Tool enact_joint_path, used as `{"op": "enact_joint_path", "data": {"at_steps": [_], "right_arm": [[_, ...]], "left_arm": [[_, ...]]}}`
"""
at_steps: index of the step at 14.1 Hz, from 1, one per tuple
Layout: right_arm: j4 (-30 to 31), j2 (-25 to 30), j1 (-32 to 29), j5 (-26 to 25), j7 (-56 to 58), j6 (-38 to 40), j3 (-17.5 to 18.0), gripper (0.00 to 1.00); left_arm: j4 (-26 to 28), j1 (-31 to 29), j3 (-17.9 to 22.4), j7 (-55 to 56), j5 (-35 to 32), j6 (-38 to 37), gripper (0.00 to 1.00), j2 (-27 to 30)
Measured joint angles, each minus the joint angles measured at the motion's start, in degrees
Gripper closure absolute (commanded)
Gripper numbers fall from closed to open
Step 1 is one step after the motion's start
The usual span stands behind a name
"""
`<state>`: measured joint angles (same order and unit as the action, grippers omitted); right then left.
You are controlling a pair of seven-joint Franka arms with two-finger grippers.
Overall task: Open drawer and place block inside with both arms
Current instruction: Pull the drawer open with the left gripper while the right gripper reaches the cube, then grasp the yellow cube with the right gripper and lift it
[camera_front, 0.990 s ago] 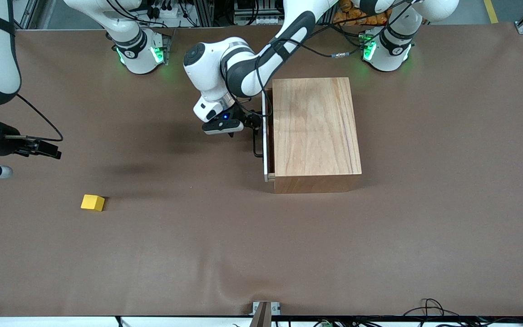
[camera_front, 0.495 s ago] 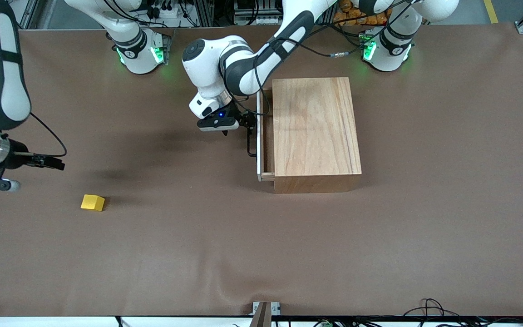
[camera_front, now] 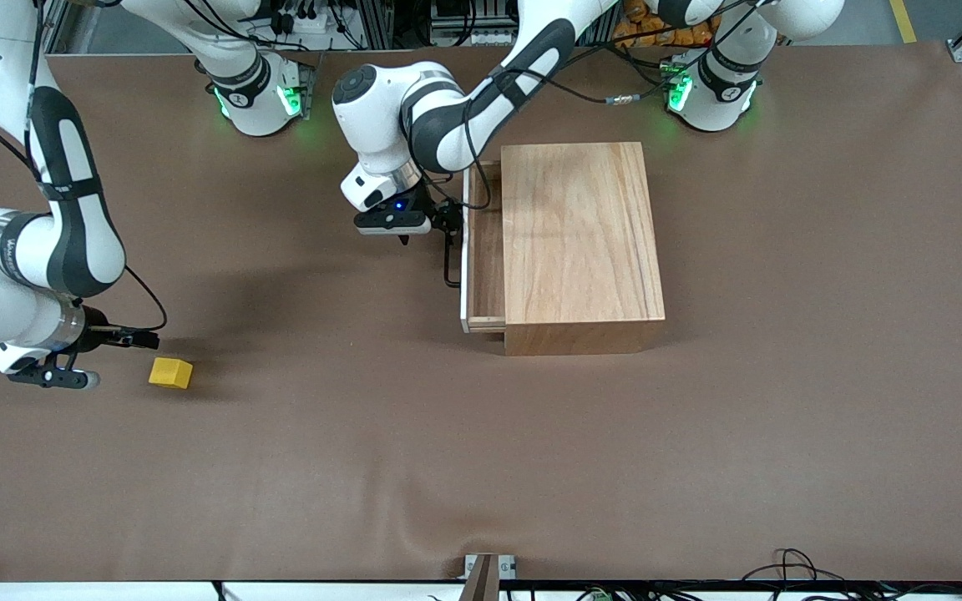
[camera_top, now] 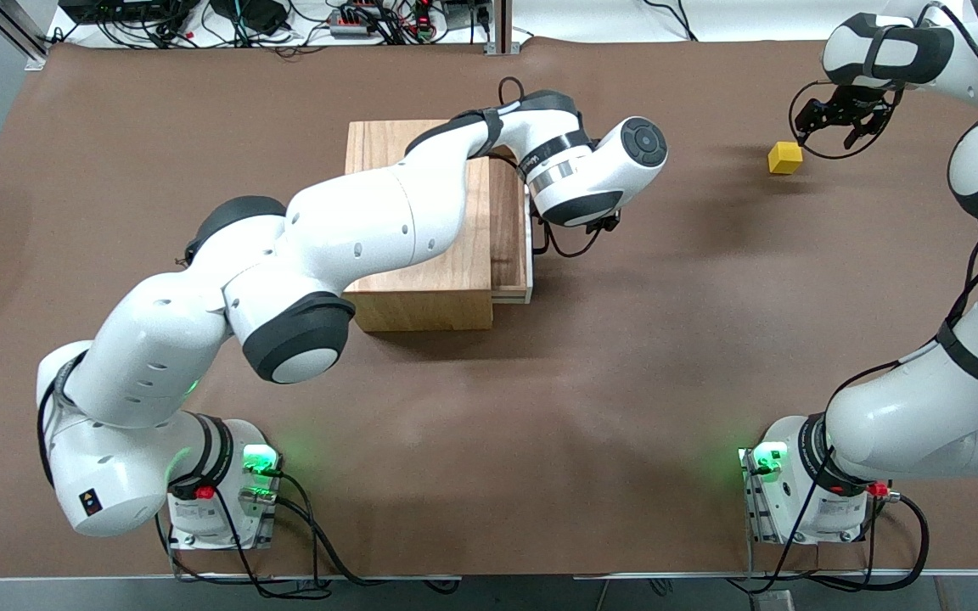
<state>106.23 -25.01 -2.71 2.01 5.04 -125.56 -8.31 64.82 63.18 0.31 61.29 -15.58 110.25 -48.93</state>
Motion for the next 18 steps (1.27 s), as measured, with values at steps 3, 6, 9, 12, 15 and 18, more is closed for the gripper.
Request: {"op": "enact_joint_path", "data": {"at_steps": [3, 6, 9, 12, 15, 18], "right_arm": [[0.88, -1.23, 0.84, 0.01, 0.18, -6.05, 0.27, 0.0], [1.48, -5.24, 2.5, 0.02, 0.17, -12.91, 0.36, 0.0], [1.46, -8.7, 2.65, 0.53, 0.0, -15.6, 0.27, 0.0], [1.31, -9.17, 2.6, 5.62, 0.03, -15.89, 0.17, 0.0], [1.23, -9.69, 2.43, 6.19, 0.31, -17.73, 0.12, 0.0], [1.24, -10.85, 2.26, 6.19, 2.04, -19.09, 0.03, 0.46]], "left_arm": [[0.0, 0.0, -0.49, 0.0, 0.0, 1.97, 0.0, -0.03], [-0.09, 0.0, -0.8, 0.0, 0.35, 2.71, 0.0, -0.07], [-0.38, -0.18, -0.49, 0.0, 3.04, 2.68, 0.0, -0.08], [-0.91, -0.58, -0.11, 0.0, 6.19, 2.73, 0.0, -0.08], [-1.4, -0.5, -0.14, 0.0, 8.58, 2.87, 0.0, -0.08], [-1.7, -0.46, -0.25, 0.0, 9.54, 3.03, 0.0, -0.08]]}}
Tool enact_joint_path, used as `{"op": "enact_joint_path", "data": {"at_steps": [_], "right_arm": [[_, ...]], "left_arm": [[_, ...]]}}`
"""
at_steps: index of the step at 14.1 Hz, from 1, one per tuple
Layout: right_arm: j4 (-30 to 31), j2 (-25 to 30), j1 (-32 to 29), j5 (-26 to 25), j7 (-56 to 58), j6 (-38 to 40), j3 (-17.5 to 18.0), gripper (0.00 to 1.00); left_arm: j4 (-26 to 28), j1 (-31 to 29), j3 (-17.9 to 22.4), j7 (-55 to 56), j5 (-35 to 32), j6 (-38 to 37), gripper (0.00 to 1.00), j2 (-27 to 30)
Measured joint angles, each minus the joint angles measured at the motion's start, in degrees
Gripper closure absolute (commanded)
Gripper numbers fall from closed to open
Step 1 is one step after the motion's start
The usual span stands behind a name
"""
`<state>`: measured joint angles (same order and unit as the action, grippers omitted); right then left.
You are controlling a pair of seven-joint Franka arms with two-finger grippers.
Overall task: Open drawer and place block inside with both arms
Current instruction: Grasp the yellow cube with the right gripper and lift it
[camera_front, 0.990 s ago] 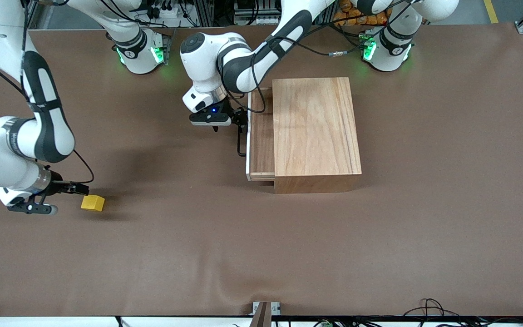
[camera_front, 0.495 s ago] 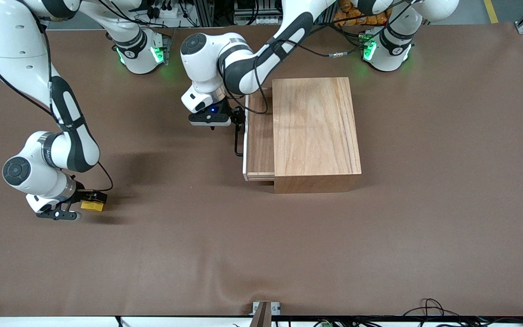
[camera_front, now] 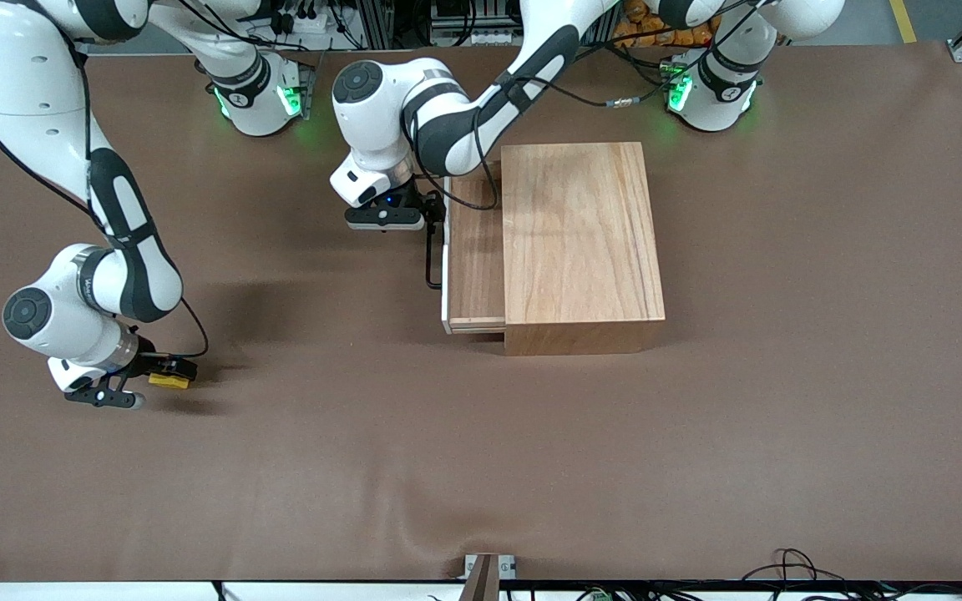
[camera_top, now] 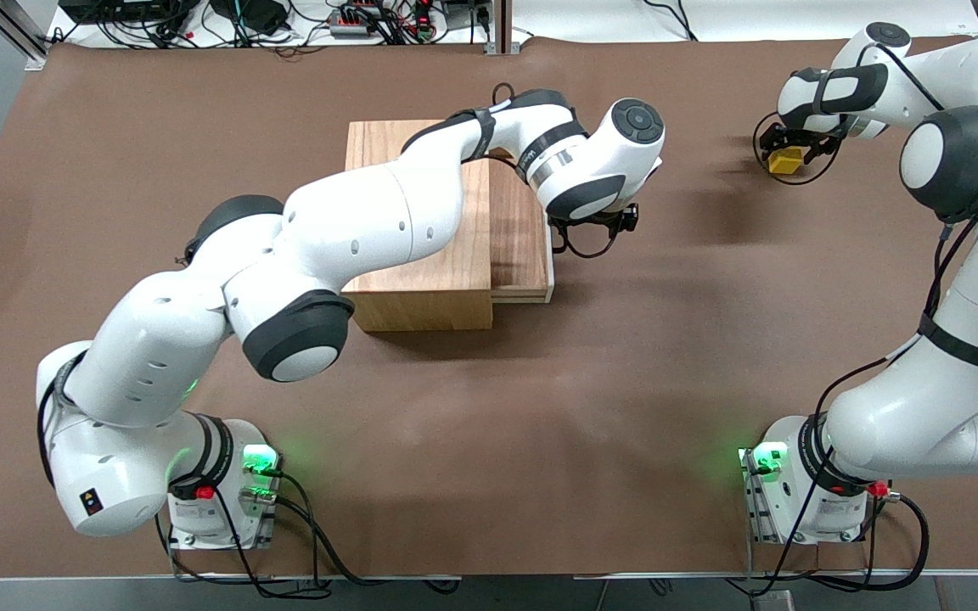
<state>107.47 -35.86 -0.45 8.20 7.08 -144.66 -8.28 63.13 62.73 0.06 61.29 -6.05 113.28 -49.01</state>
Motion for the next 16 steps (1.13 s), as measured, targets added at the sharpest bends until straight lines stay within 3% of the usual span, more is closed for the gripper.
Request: {"op": "enact_joint_path", "data": {"at_steps": [1, 2, 11, 16], "right_arm": [[0.0, -0.21, 0.0, 0.0, 0.59, -0.17, -0.01, 0.72], [0.0, -0.32, 0.0, 0.0, 1.02, -0.23, -0.02, 0.8], [-1.55, 0.12, -0.02, 0.01, 3.31, 0.49, -0.27, 0.9], [-6.72, 6.36, -3.26, 0.08, 11.6, 17.62, -0.88, 0.9]], "left_arm": [[-0.03, 0.01, -0.03, 0.0, 0.05, 0.1, 0.0, 0.0], [-0.04, 0.01, -0.04, 0.0, 0.08, 0.17, 0.0, -0.02], [-0.27, 0.01, -0.04, 0.0, 0.08, 1.26, 0.0, -0.49], [-0.65, 0.14, -0.39, 0.0, 0.08, 3.82, 0.0, -0.9]]}}
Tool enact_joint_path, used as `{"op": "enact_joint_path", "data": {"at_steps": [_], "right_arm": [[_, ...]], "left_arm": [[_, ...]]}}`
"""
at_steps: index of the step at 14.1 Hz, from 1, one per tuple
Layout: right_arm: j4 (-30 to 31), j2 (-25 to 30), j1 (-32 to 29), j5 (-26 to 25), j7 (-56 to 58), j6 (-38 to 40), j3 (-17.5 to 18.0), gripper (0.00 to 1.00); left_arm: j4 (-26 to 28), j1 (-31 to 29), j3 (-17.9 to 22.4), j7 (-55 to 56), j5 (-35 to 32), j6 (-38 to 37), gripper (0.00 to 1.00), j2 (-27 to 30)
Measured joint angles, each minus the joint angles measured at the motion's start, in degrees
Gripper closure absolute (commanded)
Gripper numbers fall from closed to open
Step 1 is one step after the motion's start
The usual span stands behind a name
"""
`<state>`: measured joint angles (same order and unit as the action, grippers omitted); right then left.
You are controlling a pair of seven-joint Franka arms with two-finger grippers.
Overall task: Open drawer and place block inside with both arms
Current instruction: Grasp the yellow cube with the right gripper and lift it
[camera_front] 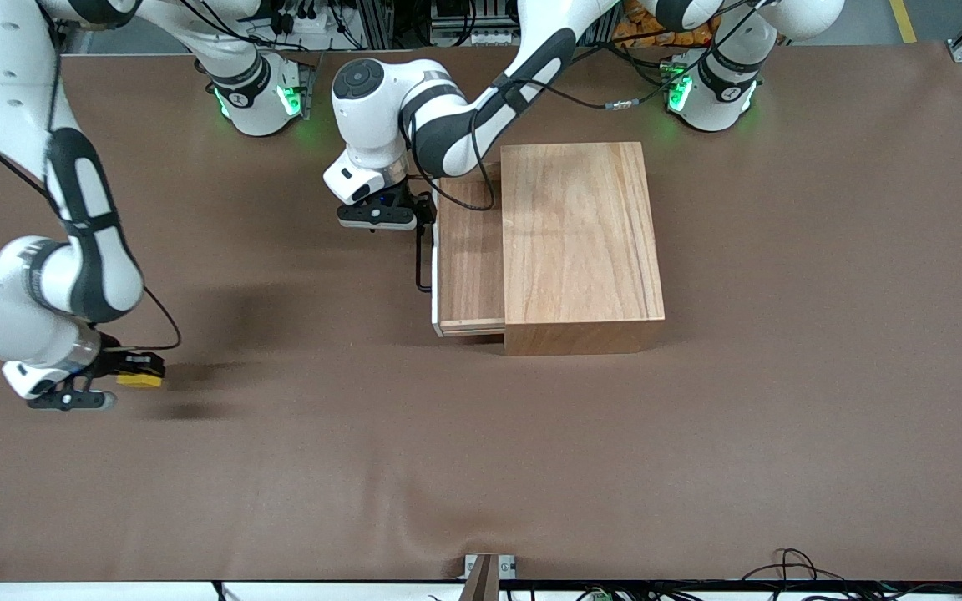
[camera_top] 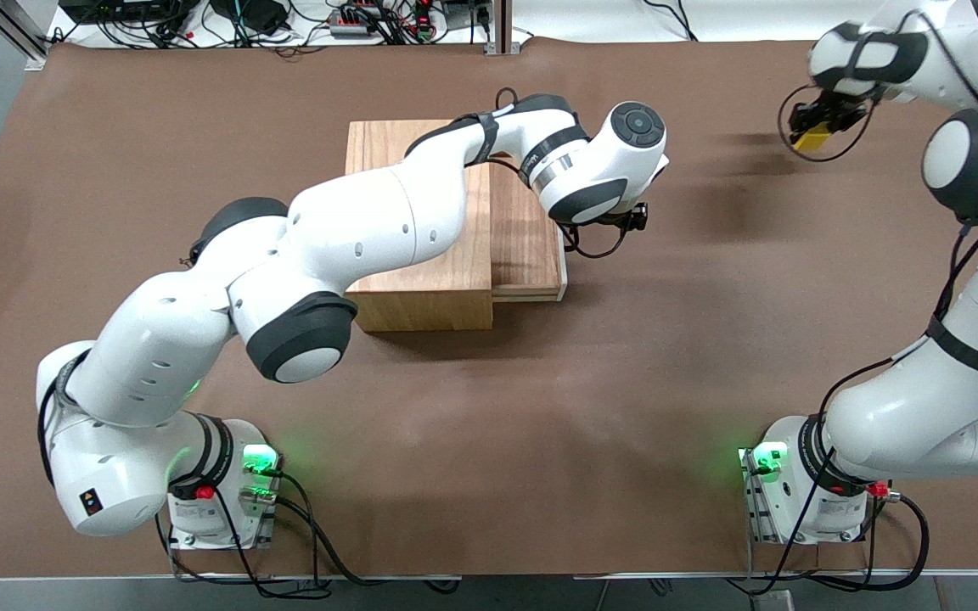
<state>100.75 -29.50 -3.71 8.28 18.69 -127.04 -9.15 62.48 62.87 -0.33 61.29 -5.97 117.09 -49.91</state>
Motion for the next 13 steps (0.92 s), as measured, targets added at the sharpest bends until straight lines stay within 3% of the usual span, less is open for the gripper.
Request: {"op": "enact_joint_path", "data": {"at_steps": [8, 13], "right_arm": [[-13.52, 11.76, -5.8, 0.28, 6.98, 35.86, -0.13, 0.91], [-16.67, 12.54, -2.34, 0.65, -1.41, 39.65, 1.17, 0.91]], "left_arm": [[-1.19, 1.24, -0.8, -0.32, 0.02, 4.51, 0.0, -0.28], [-3.15, 1.01, 0.26, -0.55, 0.02, 4.51, 0.0, 1.3]]}}
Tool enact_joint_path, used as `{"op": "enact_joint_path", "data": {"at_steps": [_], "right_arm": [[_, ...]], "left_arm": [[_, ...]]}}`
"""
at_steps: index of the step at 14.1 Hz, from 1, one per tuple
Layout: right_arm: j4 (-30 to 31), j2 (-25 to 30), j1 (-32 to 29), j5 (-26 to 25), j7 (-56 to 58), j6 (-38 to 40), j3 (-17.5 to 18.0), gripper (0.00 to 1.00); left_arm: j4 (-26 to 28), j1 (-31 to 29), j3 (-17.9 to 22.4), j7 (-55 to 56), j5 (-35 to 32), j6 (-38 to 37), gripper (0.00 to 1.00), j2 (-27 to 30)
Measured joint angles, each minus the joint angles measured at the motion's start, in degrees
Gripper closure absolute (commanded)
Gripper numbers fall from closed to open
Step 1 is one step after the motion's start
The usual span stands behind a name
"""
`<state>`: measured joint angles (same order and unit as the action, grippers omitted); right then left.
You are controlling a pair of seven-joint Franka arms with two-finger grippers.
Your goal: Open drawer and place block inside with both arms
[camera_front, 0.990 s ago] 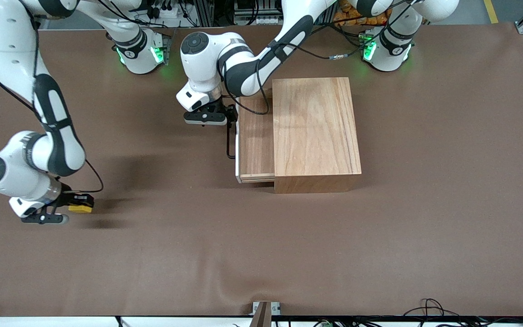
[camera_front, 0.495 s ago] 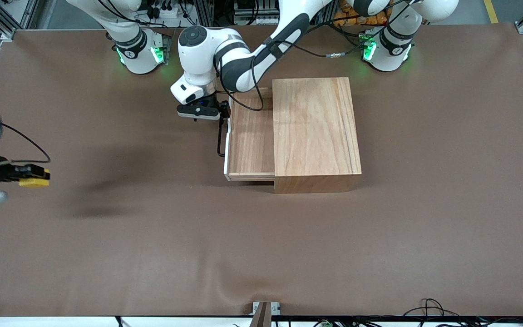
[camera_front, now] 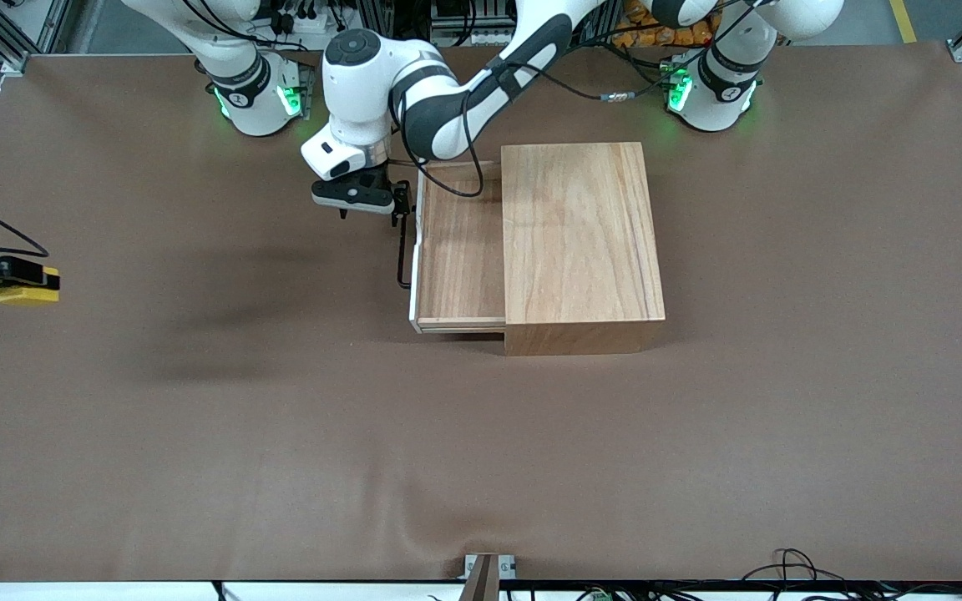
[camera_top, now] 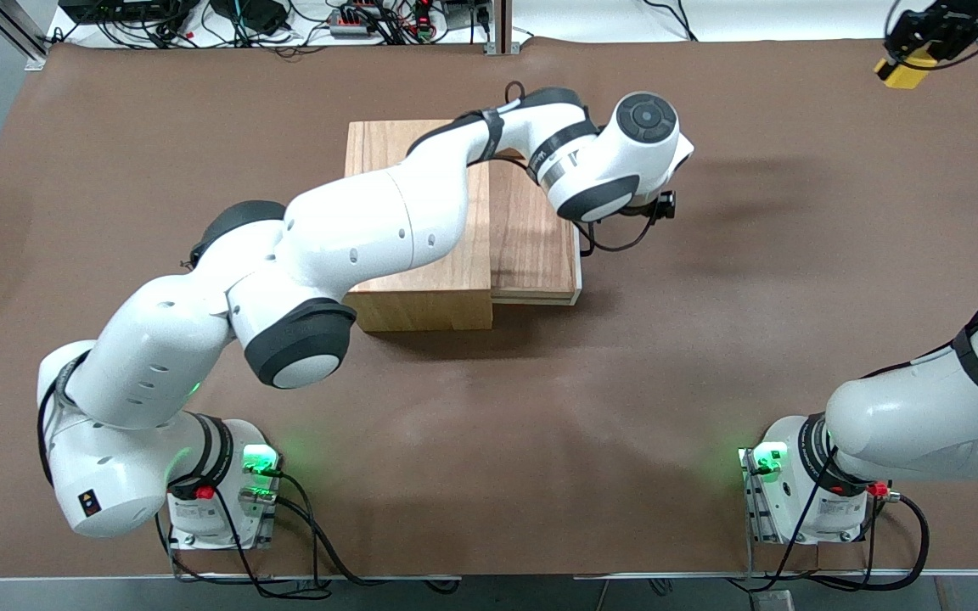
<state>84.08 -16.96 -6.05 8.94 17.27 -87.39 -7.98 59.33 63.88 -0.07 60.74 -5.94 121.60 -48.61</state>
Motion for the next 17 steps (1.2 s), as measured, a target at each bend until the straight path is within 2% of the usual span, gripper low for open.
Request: {"op": "enact_joint_path", "data": {"at_steps": [2, 6, 8, 10, 13, 17], "right_arm": [[-0.47, 0.46, 3.98, 0.13, -7.38, 0.53, 0.27, 0.91], [-0.6, 1.73, 11.97, 0.82, -16.47, 1.0, 0.57, 0.9], [-0.58, 1.84, 14.88, 0.98, -17.44, 1.04, 0.58, 0.78], [-0.5, 1.87, 16.48, 1.02, -17.78, 0.68, 0.58, 0.83], [-0.35, 1.88, 19.14, 1.23, -18.73, 0.26, 0.56, 0.83], [1.74, 1.88, 28.45, 1.35, -27.11, -4.97, 0.64, 0.84]], "left_arm": [[-0.32, -0.27, 0.77, -0.02, 0.0, -1.77, 0.0, 2.48], [-0.51, -3.18, 3.16, -0.96, -0.01, -11.11, 0.0, 11.12], [-0.4, -7.77, 3.51, -7.88, -0.01, -17.05, 0.0, 14.68], [-0.37, -13.7, 3.72, -15.04, -0.01, -22.26, 0.0, 17.33], [-0.34, -23.48, 3.75, -23.36, 0.01, -30.32, 0.0, 21.26], [0.81, -36.69, 3.75, -36.41, 0.02, -36.28, 0.0, 25.38]]}}
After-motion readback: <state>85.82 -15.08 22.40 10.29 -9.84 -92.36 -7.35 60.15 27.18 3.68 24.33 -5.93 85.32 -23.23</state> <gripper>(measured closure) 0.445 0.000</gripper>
